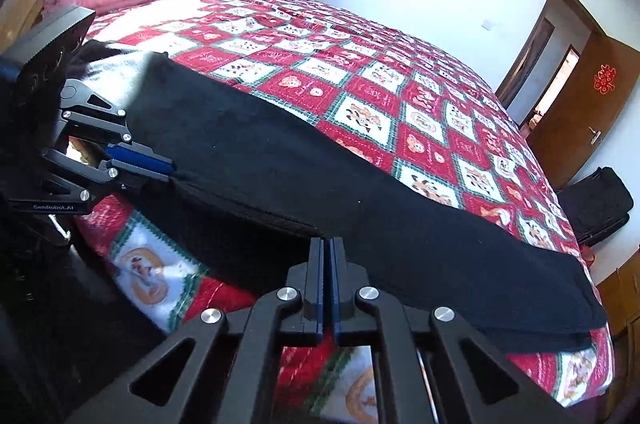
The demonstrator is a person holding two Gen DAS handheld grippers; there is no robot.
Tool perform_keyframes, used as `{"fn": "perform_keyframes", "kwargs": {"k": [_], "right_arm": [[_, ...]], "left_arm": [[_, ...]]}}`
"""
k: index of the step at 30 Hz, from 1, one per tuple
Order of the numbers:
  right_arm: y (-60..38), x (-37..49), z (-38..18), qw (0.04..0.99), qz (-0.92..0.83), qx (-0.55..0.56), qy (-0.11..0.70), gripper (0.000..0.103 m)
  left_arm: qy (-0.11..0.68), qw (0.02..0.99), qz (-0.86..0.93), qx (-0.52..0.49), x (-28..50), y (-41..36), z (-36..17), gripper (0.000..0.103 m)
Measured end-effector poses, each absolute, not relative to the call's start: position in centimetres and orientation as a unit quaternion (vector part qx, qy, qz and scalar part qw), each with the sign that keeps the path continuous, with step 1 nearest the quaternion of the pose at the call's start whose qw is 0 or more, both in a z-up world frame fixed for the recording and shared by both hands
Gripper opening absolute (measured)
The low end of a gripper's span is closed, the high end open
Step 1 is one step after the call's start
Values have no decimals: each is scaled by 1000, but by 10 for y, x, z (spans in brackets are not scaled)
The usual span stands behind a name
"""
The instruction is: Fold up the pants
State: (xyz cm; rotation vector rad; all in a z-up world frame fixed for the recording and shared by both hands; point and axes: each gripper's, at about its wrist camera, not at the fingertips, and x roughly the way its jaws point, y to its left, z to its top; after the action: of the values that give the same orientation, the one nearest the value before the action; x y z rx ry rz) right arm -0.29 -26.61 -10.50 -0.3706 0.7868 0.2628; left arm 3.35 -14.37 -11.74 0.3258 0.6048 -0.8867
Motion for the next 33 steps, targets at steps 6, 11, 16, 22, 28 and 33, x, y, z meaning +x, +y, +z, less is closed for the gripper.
{"fn": "perform_keyframes", "kwargs": {"k": [6, 11, 16, 22, 28, 33], "right_arm": [[-263, -1, -131, 880, 121, -203, 413, 2], [-263, -1, -135, 871, 126, -212, 425, 3], [-271, 0, -134, 866, 139, -184, 444, 3], [-305, 1, -106, 888, 88, -163, 420, 12], [-365, 4, -98, 891, 22, -107, 440, 53], [-444, -1, -78, 904, -35, 80, 419, 53]], "left_arm": [[311, 830, -437, 152, 35, -145, -127, 10], [321, 822, -444, 156, 33, -147, -132, 10], [313, 828, -440, 150, 30, -142, -129, 10], [295, 849, -417, 135, 32, -133, -122, 25], [302, 850, -404, 153, 37, -141, -128, 40], [281, 843, -412, 203, 27, -155, -130, 40]]}}
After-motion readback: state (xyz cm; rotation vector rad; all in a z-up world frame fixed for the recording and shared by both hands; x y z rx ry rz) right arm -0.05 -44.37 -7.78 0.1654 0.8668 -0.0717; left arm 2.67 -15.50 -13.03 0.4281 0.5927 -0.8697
